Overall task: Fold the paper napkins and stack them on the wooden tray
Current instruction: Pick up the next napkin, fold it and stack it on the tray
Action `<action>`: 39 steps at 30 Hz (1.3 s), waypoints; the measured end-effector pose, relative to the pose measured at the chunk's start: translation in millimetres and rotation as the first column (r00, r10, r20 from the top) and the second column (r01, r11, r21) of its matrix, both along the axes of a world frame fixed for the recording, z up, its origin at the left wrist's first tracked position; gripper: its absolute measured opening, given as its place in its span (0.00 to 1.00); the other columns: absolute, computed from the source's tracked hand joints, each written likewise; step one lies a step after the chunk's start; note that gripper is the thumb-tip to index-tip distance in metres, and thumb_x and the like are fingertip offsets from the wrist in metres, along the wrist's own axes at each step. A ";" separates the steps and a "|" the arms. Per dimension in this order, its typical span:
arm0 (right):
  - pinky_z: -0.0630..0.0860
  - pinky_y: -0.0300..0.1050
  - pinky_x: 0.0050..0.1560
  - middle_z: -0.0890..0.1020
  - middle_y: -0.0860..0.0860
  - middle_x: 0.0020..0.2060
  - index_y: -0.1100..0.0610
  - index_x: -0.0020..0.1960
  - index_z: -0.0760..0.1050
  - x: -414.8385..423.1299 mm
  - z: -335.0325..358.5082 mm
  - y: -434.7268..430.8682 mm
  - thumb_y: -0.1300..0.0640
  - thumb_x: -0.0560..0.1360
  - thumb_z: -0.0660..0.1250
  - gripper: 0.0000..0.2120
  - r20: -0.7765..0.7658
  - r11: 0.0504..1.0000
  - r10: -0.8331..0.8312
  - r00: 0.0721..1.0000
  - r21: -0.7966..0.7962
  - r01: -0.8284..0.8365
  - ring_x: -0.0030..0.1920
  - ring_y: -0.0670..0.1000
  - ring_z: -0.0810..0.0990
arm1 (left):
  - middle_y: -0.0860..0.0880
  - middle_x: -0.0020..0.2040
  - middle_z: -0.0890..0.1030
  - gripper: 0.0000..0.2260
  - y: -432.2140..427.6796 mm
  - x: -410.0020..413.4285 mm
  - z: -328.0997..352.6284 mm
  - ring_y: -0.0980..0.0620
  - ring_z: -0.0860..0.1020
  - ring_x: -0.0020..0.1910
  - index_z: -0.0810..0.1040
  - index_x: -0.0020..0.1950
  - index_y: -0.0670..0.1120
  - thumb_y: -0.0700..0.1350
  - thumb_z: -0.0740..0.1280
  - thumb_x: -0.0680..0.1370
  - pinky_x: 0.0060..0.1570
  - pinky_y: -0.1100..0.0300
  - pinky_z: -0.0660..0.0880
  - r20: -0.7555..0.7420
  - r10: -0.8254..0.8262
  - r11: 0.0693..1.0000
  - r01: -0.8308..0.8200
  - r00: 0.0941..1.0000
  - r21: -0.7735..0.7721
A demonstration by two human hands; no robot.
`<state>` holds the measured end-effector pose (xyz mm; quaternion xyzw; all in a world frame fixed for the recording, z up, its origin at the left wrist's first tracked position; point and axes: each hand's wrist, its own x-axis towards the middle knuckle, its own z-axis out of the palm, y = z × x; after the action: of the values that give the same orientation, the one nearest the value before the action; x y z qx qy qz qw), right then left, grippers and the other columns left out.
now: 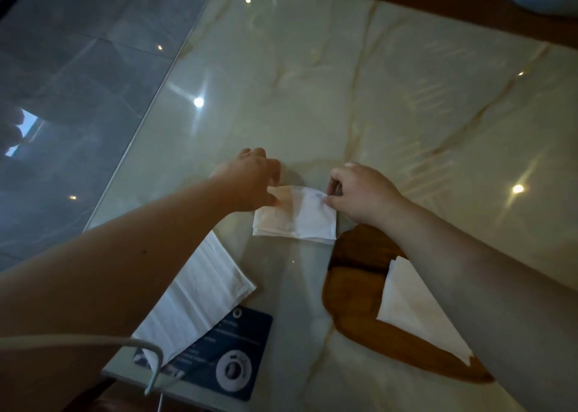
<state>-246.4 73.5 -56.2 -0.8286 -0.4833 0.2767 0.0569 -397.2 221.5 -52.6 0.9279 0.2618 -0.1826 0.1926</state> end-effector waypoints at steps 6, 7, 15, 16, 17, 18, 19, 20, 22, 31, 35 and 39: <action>0.73 0.44 0.37 0.79 0.46 0.35 0.54 0.41 0.77 -0.2 10.6 -19.2 0.55 0.71 0.71 0.04 -0.254 0.964 -0.146 0.956 0.180 0.195 0.38 0.49 0.78 | 0.54 0.39 0.76 0.05 -12.0 -12.5 6.9 0.52 0.76 0.40 0.76 0.42 0.49 0.44 0.72 0.71 0.37 0.60 0.71 0.149 0.346 0.919 -0.303 0.926 -0.253; 0.74 0.44 0.39 0.79 0.47 0.35 0.53 0.41 0.77 0.0 12.9 -24.0 0.55 0.71 0.71 0.04 -0.306 0.946 -0.175 0.936 0.210 0.246 0.38 0.49 0.78 | 0.53 0.38 0.77 0.05 -16.0 -15.3 11.7 0.52 0.76 0.38 0.77 0.41 0.49 0.43 0.72 0.70 0.36 0.59 0.73 0.165 0.426 0.875 -0.358 0.890 -0.325; 0.78 0.48 0.37 0.82 0.57 0.36 0.53 0.41 0.77 -2.4 39.0 -86.9 0.62 0.71 0.72 0.06 -0.616 0.773 -0.321 0.719 0.268 0.575 0.36 0.52 0.79 | 0.41 0.44 0.82 0.04 -79.1 -20.7 51.8 0.41 0.82 0.44 0.76 0.46 0.43 0.38 0.70 0.74 0.42 0.42 0.81 0.079 0.766 0.415 -0.396 0.638 -0.819; 0.78 0.50 0.36 0.82 0.59 0.37 0.53 0.41 0.77 -3.2 42.0 -99.2 0.63 0.71 0.72 0.06 -0.631 0.762 -0.338 0.699 0.252 0.596 0.36 0.52 0.80 | 0.42 0.43 0.82 0.03 -89.5 -19.1 53.2 0.42 0.82 0.43 0.77 0.46 0.43 0.39 0.69 0.75 0.42 0.42 0.81 0.074 0.770 0.400 -0.390 0.634 -0.829; 0.79 0.49 0.35 0.81 0.61 0.37 0.54 0.41 0.77 -3.7 45.1 -111.5 0.63 0.71 0.72 0.07 -0.647 0.754 -0.348 0.679 0.236 0.612 0.35 0.53 0.80 | 0.43 0.43 0.82 0.02 -99.8 -17.4 53.1 0.42 0.82 0.43 0.77 0.45 0.45 0.41 0.69 0.75 0.42 0.42 0.81 0.069 0.770 0.397 -0.391 0.635 -0.831; 0.79 0.46 0.34 0.80 0.60 0.35 0.54 0.41 0.77 -4.0 47.1 -124.2 0.64 0.71 0.72 0.07 -0.657 0.751 -0.353 0.666 0.225 0.620 0.34 0.51 0.80 | 0.44 0.43 0.82 0.01 -110.0 -15.3 51.4 0.43 0.83 0.43 0.78 0.44 0.46 0.43 0.69 0.75 0.42 0.42 0.82 0.061 0.764 0.402 -0.399 0.642 -0.825; 0.76 0.41 0.32 0.80 0.58 0.34 0.55 0.42 0.77 -4.0 48.4 -135.7 0.66 0.71 0.72 0.07 -0.662 0.751 -0.357 0.658 0.215 0.624 0.33 0.49 0.79 | 0.45 0.43 0.83 0.01 -119.5 -12.9 49.3 0.44 0.83 0.43 0.78 0.44 0.48 0.44 0.69 0.75 0.42 0.43 0.82 0.054 0.752 0.412 -0.405 0.657 -0.816; 0.74 0.37 0.31 0.80 0.56 0.33 0.56 0.42 0.76 -3.2 50.3 -151.6 0.67 0.71 0.71 0.08 -0.663 0.747 -0.369 0.652 0.206 0.632 0.31 0.48 0.78 | 0.45 0.43 0.83 0.01 -132.6 -8.2 46.0 0.45 0.83 0.43 0.79 0.44 0.49 0.45 0.70 0.75 0.42 0.44 0.82 0.043 0.737 0.421 -0.408 0.674 -0.810; 0.72 0.33 0.30 0.80 0.54 0.33 0.57 0.43 0.76 -4.2 50.5 -170.1 0.69 0.70 0.71 0.08 -0.667 0.735 -0.388 0.636 0.192 0.650 0.30 0.46 0.78 | 0.46 0.42 0.83 0.02 -146.8 -3.1 39.8 0.46 0.83 0.42 0.79 0.44 0.50 0.44 0.71 0.73 0.41 0.47 0.82 0.048 0.719 0.452 -0.414 0.693 -0.790; 0.73 0.34 0.27 0.81 0.52 0.35 0.62 0.46 0.76 5.5 30.7 -240.0 0.68 0.72 0.70 0.06 -0.642 0.643 -0.540 0.544 0.102 0.759 0.30 0.41 0.78 | 0.50 0.39 0.81 0.05 -209.3 34.7 21.9 0.51 0.80 0.38 0.78 0.43 0.49 0.49 0.69 0.74 0.32 0.59 0.75 0.025 0.606 0.579 -0.419 0.795 -0.699; 0.73 0.31 0.30 0.81 0.51 0.35 0.60 0.45 0.77 10.3 21.2 -249.6 0.64 0.73 0.69 0.03 -0.567 0.626 -0.588 0.576 0.131 0.769 0.31 0.38 0.78 | 0.51 0.37 0.80 0.06 -219.0 46.3 17.7 0.54 0.77 0.35 0.76 0.39 0.50 0.49 0.67 0.75 0.31 0.61 0.71 0.045 0.558 0.657 -0.408 0.829 -0.634; 0.77 0.39 0.39 0.81 0.49 0.37 0.50 0.42 0.76 15.7 13.4 -254.5 0.61 0.73 0.70 0.07 -0.467 0.668 -0.597 0.652 0.161 0.727 0.37 0.47 0.80 | 0.53 0.40 0.80 0.04 -222.8 53.2 14.3 0.56 0.77 0.39 0.79 0.44 0.49 0.47 0.65 0.76 0.33 0.63 0.72 0.087 0.507 0.730 -0.373 0.858 -0.573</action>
<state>-230.7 -180.9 -42.9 -0.8565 -0.1605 0.3025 0.3862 -344.0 -1.3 -38.2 0.7613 0.3888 -0.0846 0.5120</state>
